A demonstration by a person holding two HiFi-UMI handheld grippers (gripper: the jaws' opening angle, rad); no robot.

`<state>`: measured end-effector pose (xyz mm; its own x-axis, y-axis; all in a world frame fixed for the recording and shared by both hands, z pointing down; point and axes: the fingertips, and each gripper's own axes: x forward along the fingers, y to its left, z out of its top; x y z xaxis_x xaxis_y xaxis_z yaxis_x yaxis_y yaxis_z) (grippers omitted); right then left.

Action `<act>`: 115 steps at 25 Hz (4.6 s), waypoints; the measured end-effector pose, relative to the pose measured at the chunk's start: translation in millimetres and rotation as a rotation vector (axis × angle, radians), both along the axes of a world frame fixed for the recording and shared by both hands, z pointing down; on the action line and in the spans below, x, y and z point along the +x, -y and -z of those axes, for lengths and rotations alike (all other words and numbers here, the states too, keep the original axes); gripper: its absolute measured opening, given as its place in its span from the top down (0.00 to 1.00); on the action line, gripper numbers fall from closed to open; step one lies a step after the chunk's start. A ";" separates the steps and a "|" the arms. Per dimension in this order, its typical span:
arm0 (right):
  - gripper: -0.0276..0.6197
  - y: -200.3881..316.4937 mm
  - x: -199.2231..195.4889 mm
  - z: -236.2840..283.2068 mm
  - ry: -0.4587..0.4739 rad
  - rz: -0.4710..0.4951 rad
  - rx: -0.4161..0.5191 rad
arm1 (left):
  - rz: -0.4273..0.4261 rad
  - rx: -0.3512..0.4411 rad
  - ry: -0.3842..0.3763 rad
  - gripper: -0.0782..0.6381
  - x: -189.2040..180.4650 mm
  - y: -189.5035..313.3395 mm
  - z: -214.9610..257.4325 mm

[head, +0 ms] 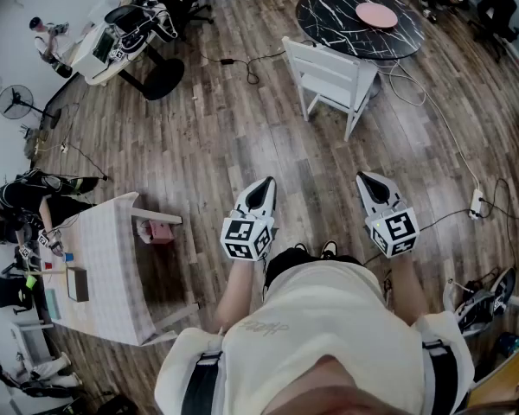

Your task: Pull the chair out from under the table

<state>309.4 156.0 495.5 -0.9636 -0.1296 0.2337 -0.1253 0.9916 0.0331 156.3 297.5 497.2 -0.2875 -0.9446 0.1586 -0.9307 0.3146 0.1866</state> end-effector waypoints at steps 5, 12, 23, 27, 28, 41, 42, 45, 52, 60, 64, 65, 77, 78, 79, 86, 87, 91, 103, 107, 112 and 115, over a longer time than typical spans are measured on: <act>0.95 -1.2 10.0 4.0 0.034 -0.030 -0.036 | -0.027 -0.028 0.009 0.87 11.5 -6.5 2.2; 0.95 0.4 19.3 -5.3 0.027 -0.025 -0.033 | -0.017 -0.029 0.015 0.87 20.4 -6.3 3.5; 0.95 11.0 25.1 -19.2 0.034 -0.051 -0.058 | -0.026 -0.049 0.016 0.87 26.1 -0.3 -3.9; 0.95 16.2 26.2 -14.9 0.045 -0.054 -0.057 | -0.018 -0.054 0.055 0.87 20.8 6.5 0.4; 0.95 17.4 25.5 -14.9 0.048 -0.051 -0.057 | -0.022 -0.055 0.066 0.84 19.6 8.4 1.1; 0.71 15.8 4.6 -29.5 0.008 -0.017 -0.095 | 0.036 -0.056 0.026 0.69 -8.3 -8.1 -7.6; 0.71 14.5 -0.1 -33.6 -0.001 -0.014 -0.099 | 0.044 -0.057 0.018 0.69 -13.5 -11.2 -10.8; 0.71 9.6 -16.9 -42.3 -0.031 0.002 -0.097 | 0.053 -0.056 -0.006 0.69 -30.3 -17.9 -21.0; 0.72 10.9 -74.7 -28.0 -0.056 0.015 -0.069 | 0.040 -0.028 0.002 0.69 -88.5 -12.1 -8.7; 0.73 19.4 -150.7 -12.7 -0.042 0.016 -0.034 | -0.006 0.007 0.025 0.69 -160.1 1.7 0.6; 0.73 10.6 -168.7 -17.5 -0.059 0.008 -0.023 | -0.037 0.018 0.011 0.69 -182.4 7.0 -7.3; 0.73 8.3 -169.7 -18.3 -0.071 0.000 -0.024 | -0.046 0.018 0.006 0.69 -185.9 8.3 -8.1; 0.73 28.0 -180.1 -36.5 -0.134 -0.060 -0.019 | -0.064 0.009 -0.060 0.69 -217.8 20.8 -34.6; 0.73 30.2 -182.2 -37.8 -0.134 -0.062 -0.027 | -0.064 0.005 -0.060 0.69 -219.8 22.4 -35.6; 0.73 32.8 -185.3 -38.2 -0.133 -0.063 -0.033 | -0.063 0.000 -0.058 0.69 -222.1 24.8 -35.7; 0.73 78.4 -222.5 -42.4 -0.100 -0.070 -0.074 | -0.079 -0.037 -0.035 0.69 -246.6 67.6 -29.0; 0.73 88.1 -228.3 -41.1 -0.093 -0.076 -0.078 | -0.086 -0.042 -0.031 0.69 -250.4 75.8 -27.4; 0.73 125.8 -254.6 -39.5 -0.070 -0.092 -0.085 | -0.091 -0.050 -0.009 0.69 -278.3 106.4 -19.1; 0.73 251.0 -285.7 -49.6 -0.007 -0.141 -0.088 | -0.160 -0.054 0.086 0.69 -307.4 236.6 4.3; 0.73 259.2 -279.8 -48.8 0.005 -0.163 -0.110 | -0.168 -0.072 0.091 0.69 -308.9 248.4 4.0; 0.73 269.8 -271.5 -54.7 -0.006 -0.192 -0.122 | -0.201 -0.089 0.061 0.69 -315.9 273.5 -7.6; 0.74 276.7 -270.1 -61.8 -0.008 -0.213 -0.143 | -0.228 -0.093 0.061 0.69 -322.6 291.0 -12.9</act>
